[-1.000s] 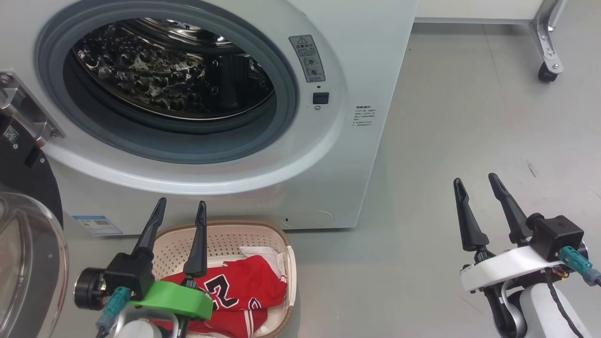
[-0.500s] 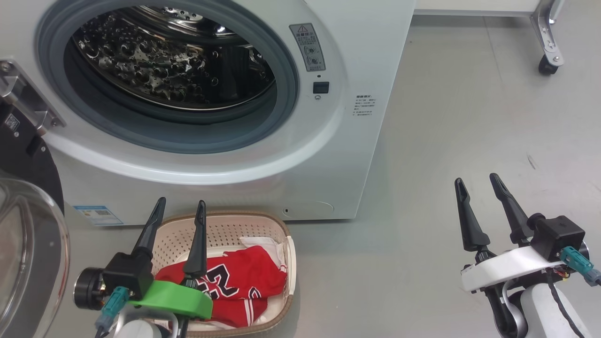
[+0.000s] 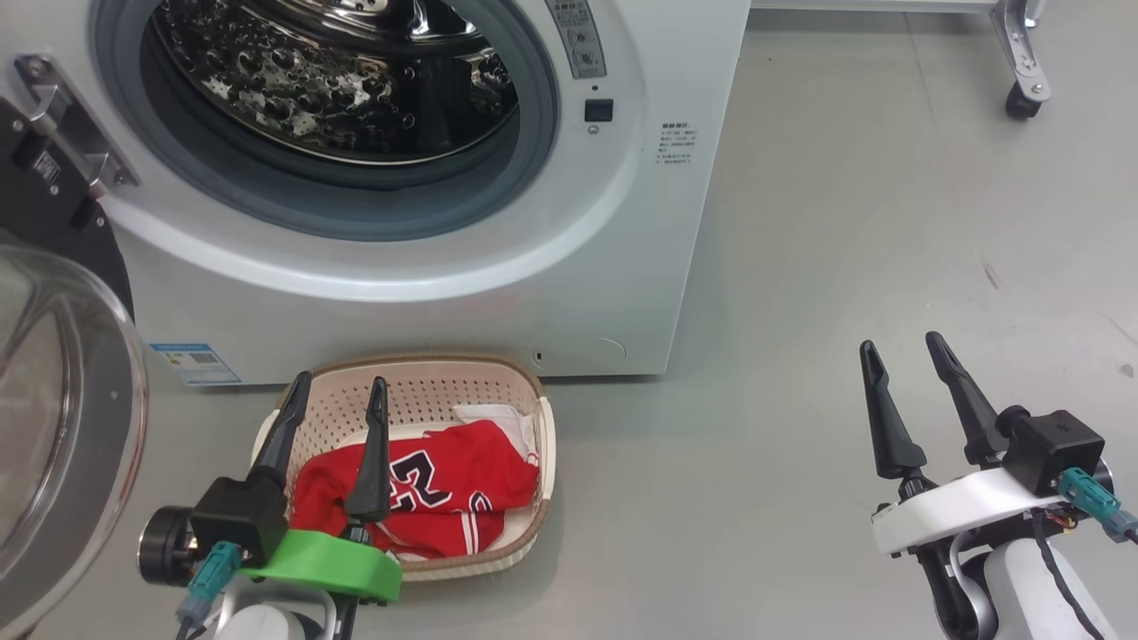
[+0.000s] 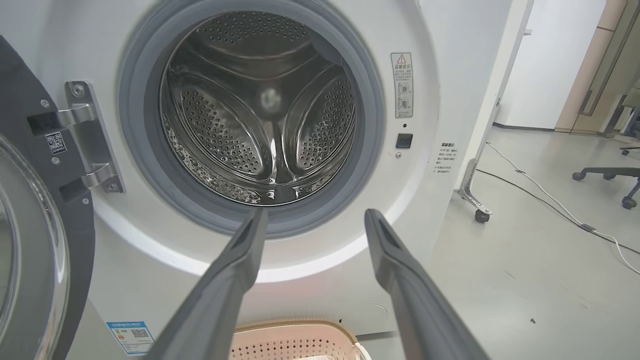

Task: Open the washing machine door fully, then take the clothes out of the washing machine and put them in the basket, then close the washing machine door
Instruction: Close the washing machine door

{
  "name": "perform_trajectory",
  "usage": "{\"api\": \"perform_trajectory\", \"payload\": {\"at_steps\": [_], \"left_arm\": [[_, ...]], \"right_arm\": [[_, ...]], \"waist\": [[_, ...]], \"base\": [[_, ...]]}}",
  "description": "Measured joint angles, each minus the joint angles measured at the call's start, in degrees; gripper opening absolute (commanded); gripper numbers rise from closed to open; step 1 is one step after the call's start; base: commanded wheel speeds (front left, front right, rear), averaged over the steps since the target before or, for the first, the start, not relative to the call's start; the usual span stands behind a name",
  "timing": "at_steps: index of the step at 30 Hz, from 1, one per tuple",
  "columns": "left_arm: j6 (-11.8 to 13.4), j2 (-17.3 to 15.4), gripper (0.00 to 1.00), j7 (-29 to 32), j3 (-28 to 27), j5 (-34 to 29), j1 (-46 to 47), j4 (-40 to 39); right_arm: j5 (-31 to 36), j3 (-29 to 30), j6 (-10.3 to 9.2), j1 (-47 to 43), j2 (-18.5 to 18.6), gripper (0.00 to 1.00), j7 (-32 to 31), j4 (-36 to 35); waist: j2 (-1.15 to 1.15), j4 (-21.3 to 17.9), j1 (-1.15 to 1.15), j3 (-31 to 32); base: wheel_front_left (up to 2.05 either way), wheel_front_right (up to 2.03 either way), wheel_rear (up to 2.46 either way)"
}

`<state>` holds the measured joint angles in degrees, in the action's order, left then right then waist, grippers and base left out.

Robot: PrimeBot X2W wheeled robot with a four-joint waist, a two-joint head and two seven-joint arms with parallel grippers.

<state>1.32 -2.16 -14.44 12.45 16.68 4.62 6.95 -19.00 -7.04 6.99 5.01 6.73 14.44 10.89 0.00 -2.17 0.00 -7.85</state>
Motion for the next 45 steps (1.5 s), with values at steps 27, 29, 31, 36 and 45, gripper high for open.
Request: {"api": "perform_trajectory", "payload": {"at_steps": [27,29,31,36,45], "left_arm": [[0.2,0.0,1.0,0.0,-0.6,-1.8,0.0,-0.4],[0.2,0.0,1.0,0.0,-0.5,-1.8,0.0,-0.4],[0.2,0.0,1.0,0.0,-0.5,-1.8,0.0,-0.4],[0.4,0.0,1.0,0.0,-0.5,-1.8,0.0,-0.5],[0.6,0.0,1.0,0.0,-0.1,-1.8,0.0,-0.6]], "right_arm": [[0.0,0.1,0.0,0.0,-0.3,1.0,0.0,0.2],[0.0,0.0,0.0,0.0,-0.4,1.0,0.0,0.2],[0.0,0.0,0.0,0.0,-0.4,1.0,0.0,0.2],[0.0,0.0,0.0,0.0,-0.4,1.0,0.0,0.2],[0.0,0.0,0.0,0.0,-0.4,1.0,0.0,0.1]], "waist": [[0.0,0.2,0.0,-0.3],[0.0,0.2,0.0,-0.4],[0.0,0.2,0.0,-0.5],[0.0,0.1,0.0,-0.7],[0.0,0.1,0.0,-1.3]], "base": [[-0.89,0.89,0.0],[-0.3,0.3,0.0],[-0.22,0.22,0.0],[-0.08,0.08,0.0],[-0.06,0.23,-0.17]]}}
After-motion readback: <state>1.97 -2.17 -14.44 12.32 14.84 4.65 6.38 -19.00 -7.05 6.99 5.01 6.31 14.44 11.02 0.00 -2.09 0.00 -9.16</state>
